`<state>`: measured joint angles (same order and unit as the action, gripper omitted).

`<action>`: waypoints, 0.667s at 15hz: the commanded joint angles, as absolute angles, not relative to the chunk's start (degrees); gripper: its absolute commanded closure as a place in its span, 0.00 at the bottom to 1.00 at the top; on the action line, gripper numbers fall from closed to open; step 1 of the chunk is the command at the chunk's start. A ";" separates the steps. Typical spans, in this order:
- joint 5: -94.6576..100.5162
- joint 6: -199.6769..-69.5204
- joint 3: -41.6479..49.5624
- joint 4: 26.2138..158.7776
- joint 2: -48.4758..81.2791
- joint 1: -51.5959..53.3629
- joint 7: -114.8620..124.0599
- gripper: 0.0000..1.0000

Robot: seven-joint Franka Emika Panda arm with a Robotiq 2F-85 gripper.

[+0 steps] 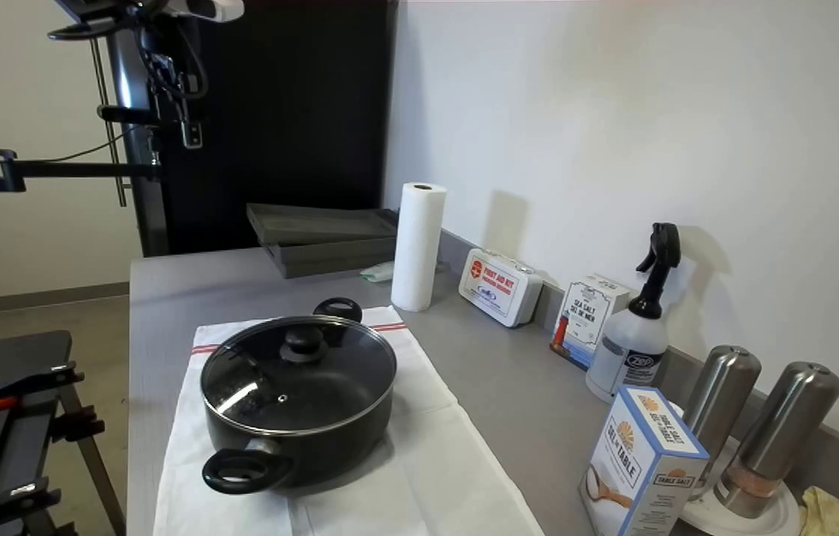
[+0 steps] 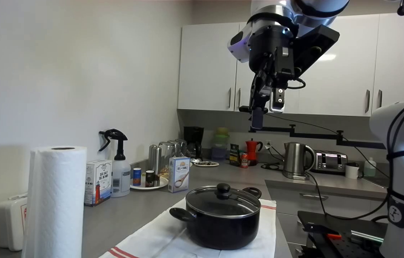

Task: Put the glass lid on the counter.

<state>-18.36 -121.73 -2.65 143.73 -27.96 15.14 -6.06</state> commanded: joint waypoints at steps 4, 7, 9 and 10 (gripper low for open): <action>-18.01 -122.26 -4.48 143.27 -26.51 13.41 -4.58 0.00; -16.84 -123.66 -5.72 143.33 -24.37 11.92 -1.73 0.00; -15.34 -125.74 -6.76 143.62 -22.64 10.51 1.22 0.00; -14.33 -127.31 -7.26 143.87 -21.66 9.62 3.02 0.00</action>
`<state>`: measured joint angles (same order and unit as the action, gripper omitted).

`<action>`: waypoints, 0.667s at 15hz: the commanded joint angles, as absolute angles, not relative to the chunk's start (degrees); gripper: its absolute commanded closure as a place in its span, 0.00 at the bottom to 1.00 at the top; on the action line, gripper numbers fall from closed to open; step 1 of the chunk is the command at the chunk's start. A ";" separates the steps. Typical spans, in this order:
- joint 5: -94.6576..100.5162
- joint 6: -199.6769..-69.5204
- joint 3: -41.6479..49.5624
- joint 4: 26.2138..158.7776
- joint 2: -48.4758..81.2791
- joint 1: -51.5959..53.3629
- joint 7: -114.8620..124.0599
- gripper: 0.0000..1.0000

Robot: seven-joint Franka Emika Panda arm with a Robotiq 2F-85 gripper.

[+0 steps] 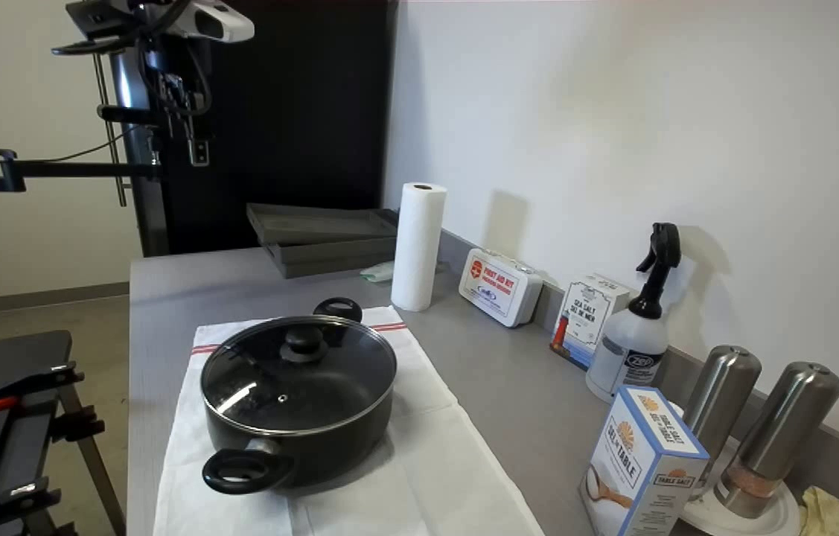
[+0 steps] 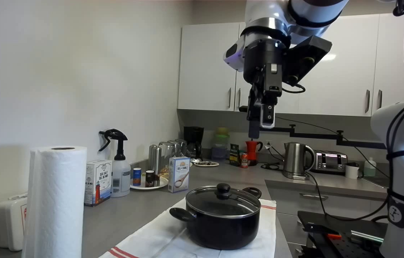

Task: Put the glass lid on the counter.

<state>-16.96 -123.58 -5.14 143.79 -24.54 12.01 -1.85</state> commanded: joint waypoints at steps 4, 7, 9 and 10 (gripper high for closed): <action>-10.48 -131.47 -8.09 144.45 -18.69 6.61 10.60 0.00; -7.76 -132.74 -8.25 145.24 -17.73 4.65 16.41 0.00; -6.31 -133.30 -8.05 145.85 -17.53 3.31 19.87 0.00; -5.79 -133.31 -7.86 146.12 -17.46 2.62 21.48 0.00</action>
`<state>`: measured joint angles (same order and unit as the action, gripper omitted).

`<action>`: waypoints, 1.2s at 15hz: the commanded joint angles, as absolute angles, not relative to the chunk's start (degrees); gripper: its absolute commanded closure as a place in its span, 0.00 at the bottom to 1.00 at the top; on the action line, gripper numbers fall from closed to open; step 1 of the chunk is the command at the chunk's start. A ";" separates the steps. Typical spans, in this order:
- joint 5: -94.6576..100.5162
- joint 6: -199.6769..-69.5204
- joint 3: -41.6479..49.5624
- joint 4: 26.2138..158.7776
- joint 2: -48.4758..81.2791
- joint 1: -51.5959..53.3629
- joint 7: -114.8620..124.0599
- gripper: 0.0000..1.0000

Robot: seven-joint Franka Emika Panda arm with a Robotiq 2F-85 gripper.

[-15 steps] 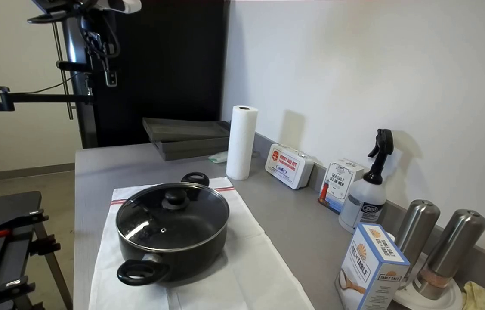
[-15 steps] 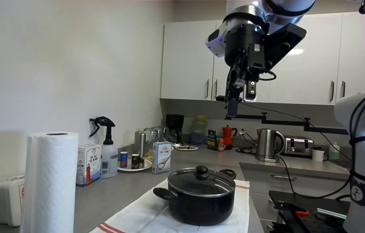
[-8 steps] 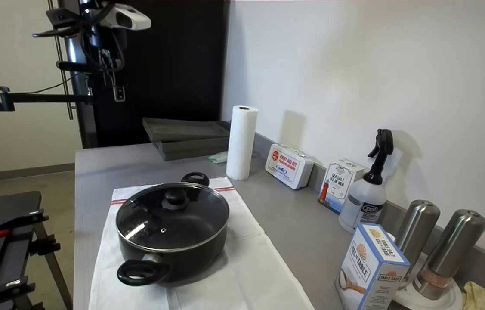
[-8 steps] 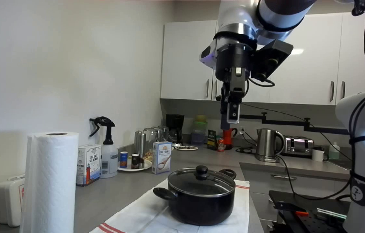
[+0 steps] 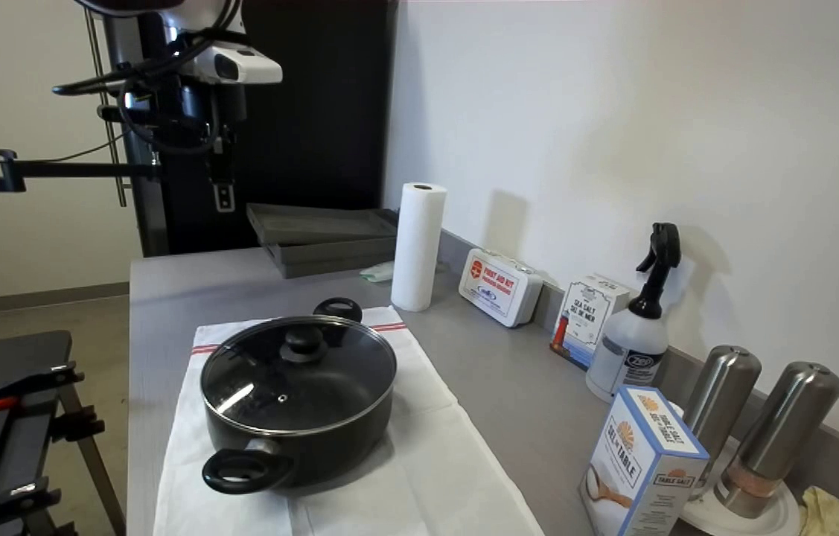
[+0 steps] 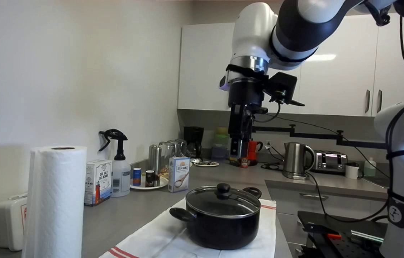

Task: Put the glass lid on the counter.

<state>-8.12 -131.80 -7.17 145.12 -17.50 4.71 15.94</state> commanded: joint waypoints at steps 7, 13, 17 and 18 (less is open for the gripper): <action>-2.45 -133.39 -6.73 147.66 -17.13 -2.85 30.28 0.00; 0.73 -134.93 -5.28 147.22 -14.15 -7.26 36.60 0.00; 2.50 -137.32 -3.83 146.51 -10.42 -8.67 39.74 0.00; 3.35 -138.22 -3.50 146.38 -9.35 -8.97 40.90 0.00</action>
<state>0.63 -135.53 -4.30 147.37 -12.65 -8.42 37.09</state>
